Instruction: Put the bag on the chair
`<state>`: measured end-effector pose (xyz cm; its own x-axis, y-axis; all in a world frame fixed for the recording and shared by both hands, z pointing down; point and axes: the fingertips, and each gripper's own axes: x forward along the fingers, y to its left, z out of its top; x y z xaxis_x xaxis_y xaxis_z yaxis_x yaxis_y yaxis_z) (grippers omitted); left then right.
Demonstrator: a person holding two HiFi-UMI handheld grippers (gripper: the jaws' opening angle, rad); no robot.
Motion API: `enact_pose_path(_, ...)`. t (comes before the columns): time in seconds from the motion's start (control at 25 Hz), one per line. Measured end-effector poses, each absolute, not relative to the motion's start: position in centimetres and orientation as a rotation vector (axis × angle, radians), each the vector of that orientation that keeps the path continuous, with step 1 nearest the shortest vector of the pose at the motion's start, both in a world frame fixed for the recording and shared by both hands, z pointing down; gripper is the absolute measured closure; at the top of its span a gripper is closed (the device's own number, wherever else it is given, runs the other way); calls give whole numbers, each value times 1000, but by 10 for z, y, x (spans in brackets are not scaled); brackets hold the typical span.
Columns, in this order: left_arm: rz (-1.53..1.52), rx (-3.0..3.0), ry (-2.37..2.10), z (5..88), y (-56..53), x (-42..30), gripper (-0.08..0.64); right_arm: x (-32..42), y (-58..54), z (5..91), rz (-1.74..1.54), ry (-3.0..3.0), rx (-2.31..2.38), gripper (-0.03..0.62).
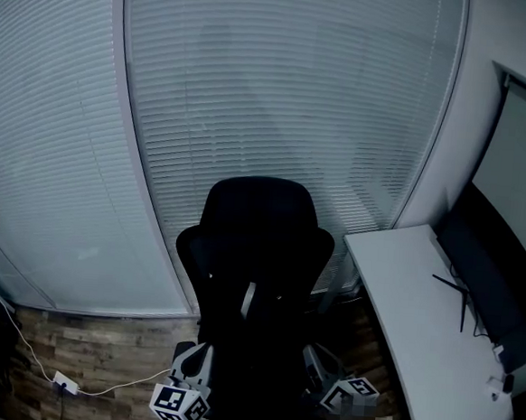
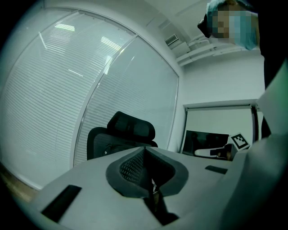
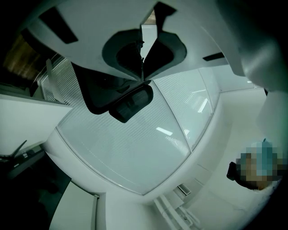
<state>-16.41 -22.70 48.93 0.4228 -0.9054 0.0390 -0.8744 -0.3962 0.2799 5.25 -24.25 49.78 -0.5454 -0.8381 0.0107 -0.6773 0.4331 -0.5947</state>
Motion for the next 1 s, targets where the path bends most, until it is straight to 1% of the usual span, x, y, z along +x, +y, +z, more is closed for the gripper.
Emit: enact_pose_path(1.0,-133,2395,-1540,504,-230,-171,541,46,-243,516,-851,2411,-1355,548)
